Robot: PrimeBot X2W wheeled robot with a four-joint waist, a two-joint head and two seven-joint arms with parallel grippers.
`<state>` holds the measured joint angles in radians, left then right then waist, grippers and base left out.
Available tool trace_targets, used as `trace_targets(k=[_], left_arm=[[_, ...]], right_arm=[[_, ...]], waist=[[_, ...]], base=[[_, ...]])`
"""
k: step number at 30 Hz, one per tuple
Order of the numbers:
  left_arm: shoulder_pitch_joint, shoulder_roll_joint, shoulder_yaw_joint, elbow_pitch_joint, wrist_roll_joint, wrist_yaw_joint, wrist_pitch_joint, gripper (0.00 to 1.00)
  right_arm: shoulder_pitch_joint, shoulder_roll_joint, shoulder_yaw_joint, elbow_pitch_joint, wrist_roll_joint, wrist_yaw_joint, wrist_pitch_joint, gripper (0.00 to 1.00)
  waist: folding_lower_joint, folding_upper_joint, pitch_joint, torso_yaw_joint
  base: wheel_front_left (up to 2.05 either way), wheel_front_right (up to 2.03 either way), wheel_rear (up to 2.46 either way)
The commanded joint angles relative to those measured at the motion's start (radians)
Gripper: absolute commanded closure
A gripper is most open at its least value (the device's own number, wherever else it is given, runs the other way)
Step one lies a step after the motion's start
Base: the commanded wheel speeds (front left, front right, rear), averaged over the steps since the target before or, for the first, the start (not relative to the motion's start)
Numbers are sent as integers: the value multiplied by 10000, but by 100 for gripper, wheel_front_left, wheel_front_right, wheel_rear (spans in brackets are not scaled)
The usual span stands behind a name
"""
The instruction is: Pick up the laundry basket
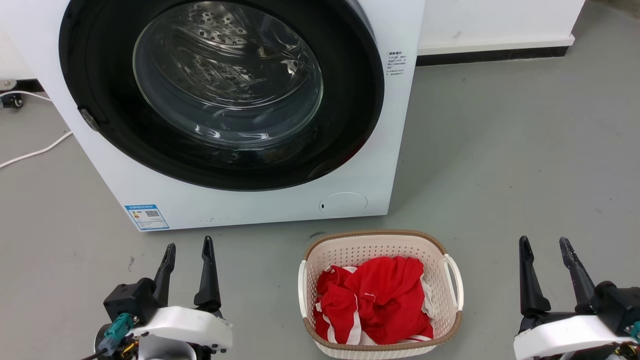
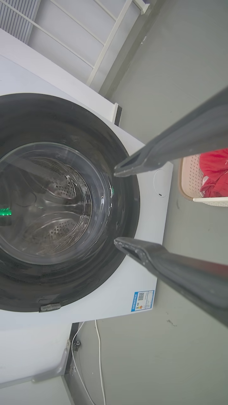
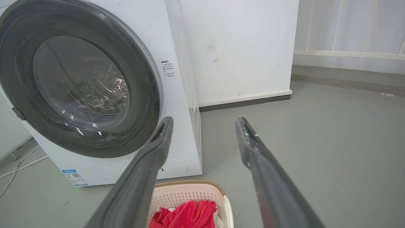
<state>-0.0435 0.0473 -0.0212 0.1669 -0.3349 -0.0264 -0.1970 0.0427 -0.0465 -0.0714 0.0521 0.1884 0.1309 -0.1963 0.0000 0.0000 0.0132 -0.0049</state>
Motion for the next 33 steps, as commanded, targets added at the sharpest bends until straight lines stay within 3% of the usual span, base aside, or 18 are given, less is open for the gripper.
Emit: trace_targets(k=[1, 33], left_arm=[[89, 35, -15, -64, 252, 17, -98, 0], [299, 44, -143, -58, 2624, 248, -709, 0]], right_arm=[[92, -52, 14, -128, -272, -3, -102, 0], [446, -59, 40, -415, -2782, -3, -712, 0]], waist=[[0, 0, -4, -7], [0, 0, -58, -3]], base=[[0, 0, 0], [0, 0, 0]])
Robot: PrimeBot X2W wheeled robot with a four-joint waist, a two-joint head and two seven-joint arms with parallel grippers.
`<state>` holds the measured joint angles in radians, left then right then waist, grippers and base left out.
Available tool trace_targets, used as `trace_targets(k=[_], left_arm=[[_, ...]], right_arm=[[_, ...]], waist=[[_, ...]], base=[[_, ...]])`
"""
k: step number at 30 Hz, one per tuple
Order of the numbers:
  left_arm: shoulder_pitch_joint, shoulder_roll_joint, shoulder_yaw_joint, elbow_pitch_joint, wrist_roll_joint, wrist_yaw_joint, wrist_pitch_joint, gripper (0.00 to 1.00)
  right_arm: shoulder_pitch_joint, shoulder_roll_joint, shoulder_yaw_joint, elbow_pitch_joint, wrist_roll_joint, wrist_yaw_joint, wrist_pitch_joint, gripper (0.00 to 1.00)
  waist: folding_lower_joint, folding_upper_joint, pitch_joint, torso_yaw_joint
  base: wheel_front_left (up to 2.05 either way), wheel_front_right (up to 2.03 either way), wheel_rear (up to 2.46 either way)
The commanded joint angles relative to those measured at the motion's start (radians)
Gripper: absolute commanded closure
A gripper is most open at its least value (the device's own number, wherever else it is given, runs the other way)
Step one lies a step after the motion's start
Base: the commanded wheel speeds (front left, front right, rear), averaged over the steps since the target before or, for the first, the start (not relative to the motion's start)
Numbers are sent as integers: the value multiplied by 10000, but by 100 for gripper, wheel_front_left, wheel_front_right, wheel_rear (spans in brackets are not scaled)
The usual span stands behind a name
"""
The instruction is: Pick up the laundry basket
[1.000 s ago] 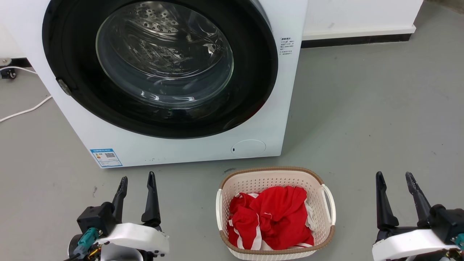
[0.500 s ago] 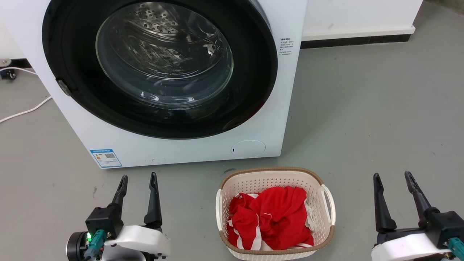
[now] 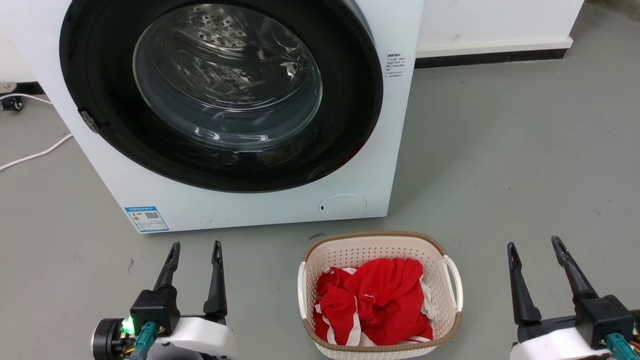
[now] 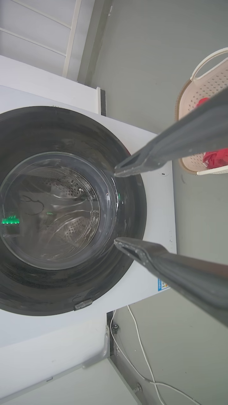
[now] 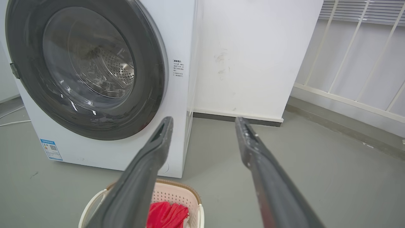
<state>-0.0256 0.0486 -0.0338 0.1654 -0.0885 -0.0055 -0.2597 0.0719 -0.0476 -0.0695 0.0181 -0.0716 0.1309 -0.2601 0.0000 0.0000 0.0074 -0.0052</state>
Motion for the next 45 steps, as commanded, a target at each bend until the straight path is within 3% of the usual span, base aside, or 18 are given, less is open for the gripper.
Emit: trace_targets(k=[1, 21, 28, 37, 45], left_arm=[[118, 30, -12, -30, 98, 30, -71, 0], [111, 29, 56, 83, 15, 14, -61, 0], [-451, 27, -182, 355, 36, -298, -59, 0], [-2486, 26, -842, 2522, 163, -952, -59, 0], [-4764, 106, -1384, 5076, 264, -1182, -59, 0]], right_arm=[[153, -47, 12, -63, -127, -5, -62, 0], [115, -46, 17, 38, 31, -5, -60, 0], [-251, -44, -104, 326, -5, -5, -55, 0], [-2052, -38, -221, 1674, -543, -5, -55, 0], [-4145, -34, -196, 3338, -988, -5, -55, 0]], waist=[[0, 0, -1, 2], [0, 0, -9, 15], [0, 0, 387, -114], [0, 0, 2096, -417], [0, 0, 3939, -712]], base=[[0, 0, 0], [0, 0, 0], [0, 0, 0], [0, 0, 0], [0, 0, 0]])
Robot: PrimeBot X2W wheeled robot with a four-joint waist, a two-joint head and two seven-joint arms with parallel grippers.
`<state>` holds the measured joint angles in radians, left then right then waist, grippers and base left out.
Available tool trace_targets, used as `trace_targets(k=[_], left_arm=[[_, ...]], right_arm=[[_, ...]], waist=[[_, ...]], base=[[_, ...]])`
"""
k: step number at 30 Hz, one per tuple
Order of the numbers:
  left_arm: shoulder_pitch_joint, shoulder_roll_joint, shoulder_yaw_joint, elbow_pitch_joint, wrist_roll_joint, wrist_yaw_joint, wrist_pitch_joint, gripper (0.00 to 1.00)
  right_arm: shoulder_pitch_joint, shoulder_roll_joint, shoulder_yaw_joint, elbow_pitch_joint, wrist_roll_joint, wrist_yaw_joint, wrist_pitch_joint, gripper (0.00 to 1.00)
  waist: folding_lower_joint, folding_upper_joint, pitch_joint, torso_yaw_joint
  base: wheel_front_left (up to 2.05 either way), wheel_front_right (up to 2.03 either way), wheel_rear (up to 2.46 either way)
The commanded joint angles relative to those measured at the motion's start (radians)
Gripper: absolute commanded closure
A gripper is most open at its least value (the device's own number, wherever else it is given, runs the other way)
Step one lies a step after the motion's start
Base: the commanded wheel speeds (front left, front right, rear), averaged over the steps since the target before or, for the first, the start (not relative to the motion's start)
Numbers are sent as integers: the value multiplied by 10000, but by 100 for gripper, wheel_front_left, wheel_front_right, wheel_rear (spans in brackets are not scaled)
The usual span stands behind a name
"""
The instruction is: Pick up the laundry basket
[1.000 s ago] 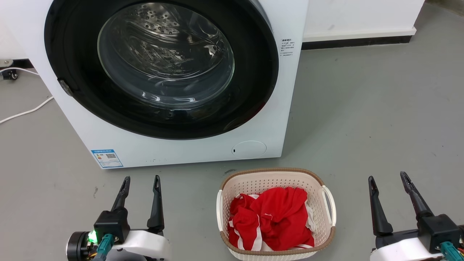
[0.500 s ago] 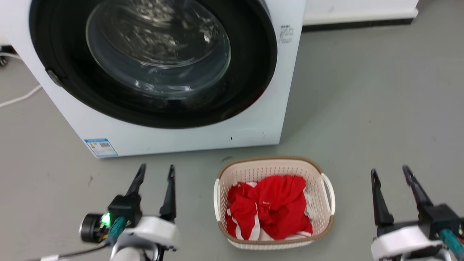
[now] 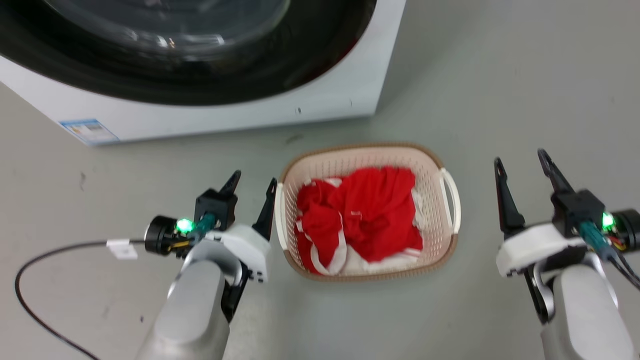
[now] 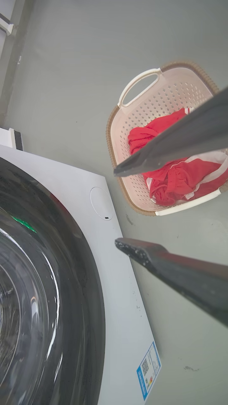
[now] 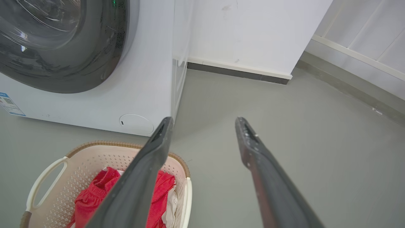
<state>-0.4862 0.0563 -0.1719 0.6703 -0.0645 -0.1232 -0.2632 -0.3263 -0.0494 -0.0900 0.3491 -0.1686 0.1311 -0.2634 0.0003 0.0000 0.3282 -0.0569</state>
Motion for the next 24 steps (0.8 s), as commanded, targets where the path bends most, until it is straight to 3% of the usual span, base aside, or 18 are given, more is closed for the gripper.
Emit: trace_targets(k=[1, 12, 24], left_arm=[[-398, 44, -73, 357, -3, -26, -25, 0], [-2575, 265, -573, 2807, -73, -69, -25, 0], [-3824, 356, -770, 3855, -262, -72, -25, 0]], right_arm=[[-408, -16, 38, 248, -101, -7, -23, 0], [-2545, -16, 297, 2532, -551, -7, -23, 0], [-4185, -217, 188, 4574, -857, -8, -23, 0]], waist=[[-3, 0, 958, -218], [-3, 0, 3100, -488], [-3, 0, 4628, -510]], base=[[0, 0, 0], [0, 0, 0], [0, 0, 0]])
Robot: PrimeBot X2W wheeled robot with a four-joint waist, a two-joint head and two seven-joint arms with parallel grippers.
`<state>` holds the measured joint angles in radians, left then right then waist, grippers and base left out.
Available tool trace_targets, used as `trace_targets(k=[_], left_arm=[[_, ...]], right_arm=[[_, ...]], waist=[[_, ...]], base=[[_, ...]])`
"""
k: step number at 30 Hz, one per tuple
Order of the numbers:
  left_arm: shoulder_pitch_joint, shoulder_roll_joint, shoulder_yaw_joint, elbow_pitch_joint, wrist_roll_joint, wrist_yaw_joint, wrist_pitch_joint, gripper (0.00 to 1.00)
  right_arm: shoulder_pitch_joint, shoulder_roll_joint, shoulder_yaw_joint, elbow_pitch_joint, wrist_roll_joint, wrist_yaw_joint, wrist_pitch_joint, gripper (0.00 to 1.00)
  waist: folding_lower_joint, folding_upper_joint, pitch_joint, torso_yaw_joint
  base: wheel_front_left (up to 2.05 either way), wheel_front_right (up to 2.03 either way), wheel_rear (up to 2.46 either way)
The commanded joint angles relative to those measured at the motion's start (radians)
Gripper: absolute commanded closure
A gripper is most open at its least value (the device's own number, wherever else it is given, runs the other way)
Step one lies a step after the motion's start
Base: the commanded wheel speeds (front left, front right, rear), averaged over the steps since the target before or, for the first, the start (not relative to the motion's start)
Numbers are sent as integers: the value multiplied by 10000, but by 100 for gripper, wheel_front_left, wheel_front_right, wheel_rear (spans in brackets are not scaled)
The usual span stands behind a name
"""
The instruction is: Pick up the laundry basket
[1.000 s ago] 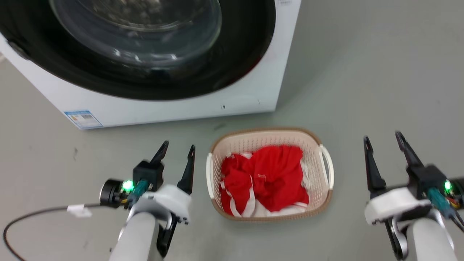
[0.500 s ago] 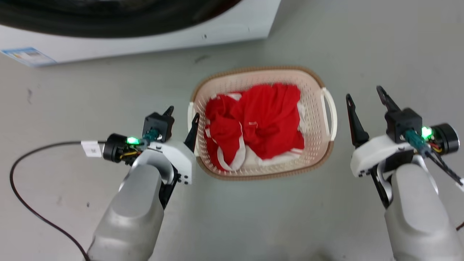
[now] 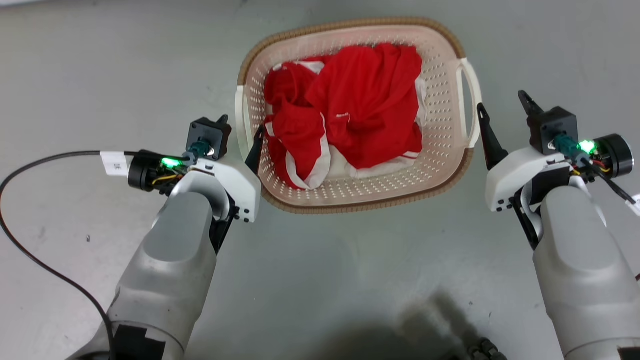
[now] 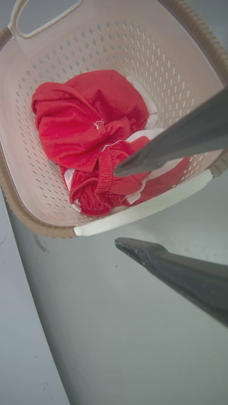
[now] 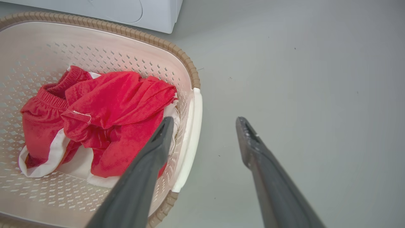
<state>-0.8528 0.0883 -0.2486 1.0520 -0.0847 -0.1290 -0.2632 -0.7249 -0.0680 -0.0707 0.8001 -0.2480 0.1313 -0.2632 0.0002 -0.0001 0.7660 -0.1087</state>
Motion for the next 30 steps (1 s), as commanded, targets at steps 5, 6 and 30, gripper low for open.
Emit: trace_targets(k=[5, 6, 30], left_arm=[[-519, 14, -91, 300, -81, -15, -25, 0], [-584, 10, -107, 323, -99, -15, -25, 0], [-1359, 148, -398, 551, -126, 32, 2, 0]], right_arm=[[-722, -80, -6, 739, -95, -10, -25, 0], [-832, -78, 9, 800, -109, -10, -25, 0], [-2086, 113, 226, 1990, -187, -10, -25, 0]], waist=[[-2, 1, 729, 32], [-2, 1, 811, 32], [-2, 1, 2152, -25]], base=[[0, 0, 0], [0, 0, 0], [0, 0, 0]])
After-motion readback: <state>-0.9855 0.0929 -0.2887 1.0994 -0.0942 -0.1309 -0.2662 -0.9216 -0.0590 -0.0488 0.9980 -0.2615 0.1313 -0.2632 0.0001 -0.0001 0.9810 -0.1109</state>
